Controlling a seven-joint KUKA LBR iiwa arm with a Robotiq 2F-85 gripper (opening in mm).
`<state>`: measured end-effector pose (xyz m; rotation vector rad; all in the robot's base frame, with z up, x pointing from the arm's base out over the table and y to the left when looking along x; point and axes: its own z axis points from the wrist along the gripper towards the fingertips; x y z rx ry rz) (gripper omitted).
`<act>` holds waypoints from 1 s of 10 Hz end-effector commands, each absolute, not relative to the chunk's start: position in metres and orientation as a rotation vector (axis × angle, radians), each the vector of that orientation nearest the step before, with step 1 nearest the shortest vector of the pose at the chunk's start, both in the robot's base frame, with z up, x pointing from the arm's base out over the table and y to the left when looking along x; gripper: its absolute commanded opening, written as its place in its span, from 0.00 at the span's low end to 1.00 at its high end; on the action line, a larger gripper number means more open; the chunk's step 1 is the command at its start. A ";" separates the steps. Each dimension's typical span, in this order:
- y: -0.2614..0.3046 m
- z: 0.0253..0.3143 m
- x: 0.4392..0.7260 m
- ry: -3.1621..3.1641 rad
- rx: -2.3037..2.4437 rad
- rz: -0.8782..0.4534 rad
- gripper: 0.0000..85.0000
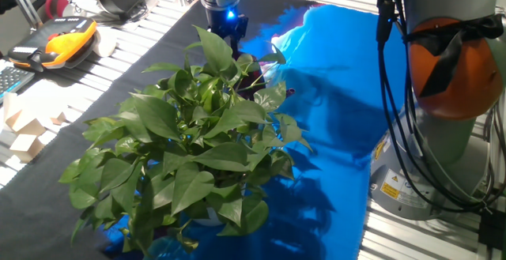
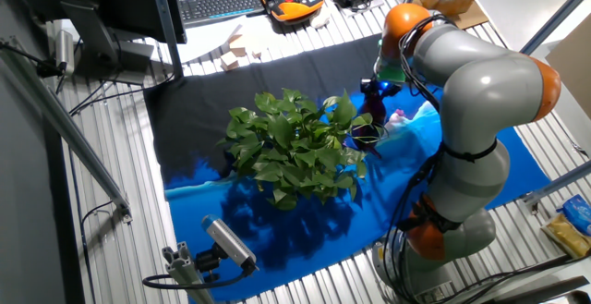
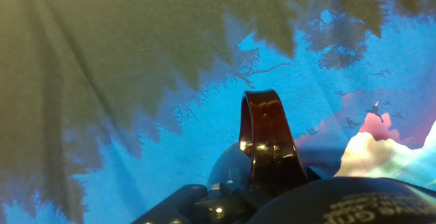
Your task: Water the plant
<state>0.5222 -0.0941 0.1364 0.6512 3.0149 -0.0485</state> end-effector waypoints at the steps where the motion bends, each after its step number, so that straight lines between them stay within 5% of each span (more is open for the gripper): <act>1: -0.095 0.136 0.521 3.029 0.621 -0.029 0.00; 10: -0.100 0.166 0.516 3.073 0.593 -0.029 0.00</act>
